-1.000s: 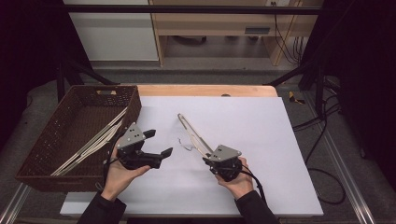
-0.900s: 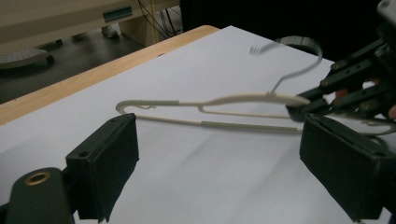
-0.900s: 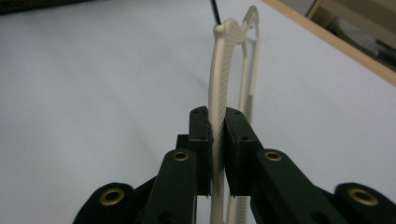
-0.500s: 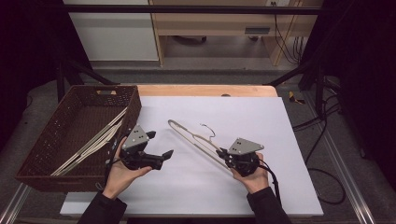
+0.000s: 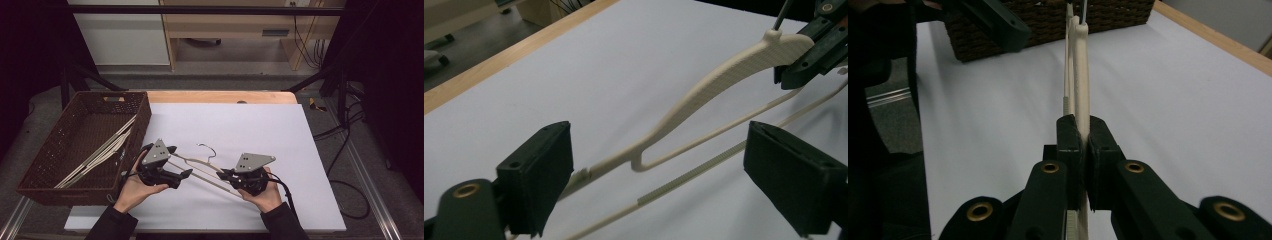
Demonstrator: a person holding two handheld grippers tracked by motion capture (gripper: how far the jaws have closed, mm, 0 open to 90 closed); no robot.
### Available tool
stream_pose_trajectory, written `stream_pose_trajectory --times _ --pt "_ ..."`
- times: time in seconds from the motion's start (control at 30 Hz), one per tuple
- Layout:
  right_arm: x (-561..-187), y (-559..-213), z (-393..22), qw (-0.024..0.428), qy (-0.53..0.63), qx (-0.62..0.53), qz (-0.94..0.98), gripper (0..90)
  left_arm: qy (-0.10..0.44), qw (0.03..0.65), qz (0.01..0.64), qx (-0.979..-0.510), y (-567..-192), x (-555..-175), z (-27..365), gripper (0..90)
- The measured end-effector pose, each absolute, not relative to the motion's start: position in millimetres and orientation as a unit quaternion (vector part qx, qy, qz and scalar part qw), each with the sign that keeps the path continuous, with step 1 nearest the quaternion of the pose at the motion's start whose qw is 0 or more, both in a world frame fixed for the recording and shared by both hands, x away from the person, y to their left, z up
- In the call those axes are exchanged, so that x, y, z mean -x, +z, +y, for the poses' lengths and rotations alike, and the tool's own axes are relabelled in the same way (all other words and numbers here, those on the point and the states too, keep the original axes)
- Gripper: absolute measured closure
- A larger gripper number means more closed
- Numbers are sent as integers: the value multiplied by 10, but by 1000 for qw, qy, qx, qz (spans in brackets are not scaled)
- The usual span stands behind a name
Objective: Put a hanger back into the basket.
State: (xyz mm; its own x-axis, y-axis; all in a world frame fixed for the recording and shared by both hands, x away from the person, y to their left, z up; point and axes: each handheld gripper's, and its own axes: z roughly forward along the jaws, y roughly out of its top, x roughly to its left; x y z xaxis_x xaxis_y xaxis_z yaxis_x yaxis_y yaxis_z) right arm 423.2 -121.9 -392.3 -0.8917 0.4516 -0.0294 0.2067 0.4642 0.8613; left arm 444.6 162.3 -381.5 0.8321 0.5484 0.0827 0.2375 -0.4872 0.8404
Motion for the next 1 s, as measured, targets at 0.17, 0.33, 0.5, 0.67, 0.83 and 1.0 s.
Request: stream_pose_trajectory --times 0.17,0.33,0.5,0.67,0.83,1.0 --pt "-4217 -3918 -1182 111 482 -177 851 870 167 436 219 -857 -3887 -4469 1557 257" --pt "-4206 -3929 -1154 105 476 -172 856 870 157 432 210 -863 -3938 -4474 1530 461" --pt "-4212 -3937 -1149 98 477 -169 857 870 155 430 201 -866 -3929 -4466 1539 588" --pt "-4225 -3953 -1149 98 469 -173 860 859 163 404 184 -881 -3923 -4423 1500 661" --pt "-4249 -3947 -1197 124 468 -204 851 798 147 399 172 -889 -3910 -4372 1440 765" --pt "-4281 -3966 -1235 138 471 -230 840 736 133 404 180 -887 -3902 -4356 1426 793"
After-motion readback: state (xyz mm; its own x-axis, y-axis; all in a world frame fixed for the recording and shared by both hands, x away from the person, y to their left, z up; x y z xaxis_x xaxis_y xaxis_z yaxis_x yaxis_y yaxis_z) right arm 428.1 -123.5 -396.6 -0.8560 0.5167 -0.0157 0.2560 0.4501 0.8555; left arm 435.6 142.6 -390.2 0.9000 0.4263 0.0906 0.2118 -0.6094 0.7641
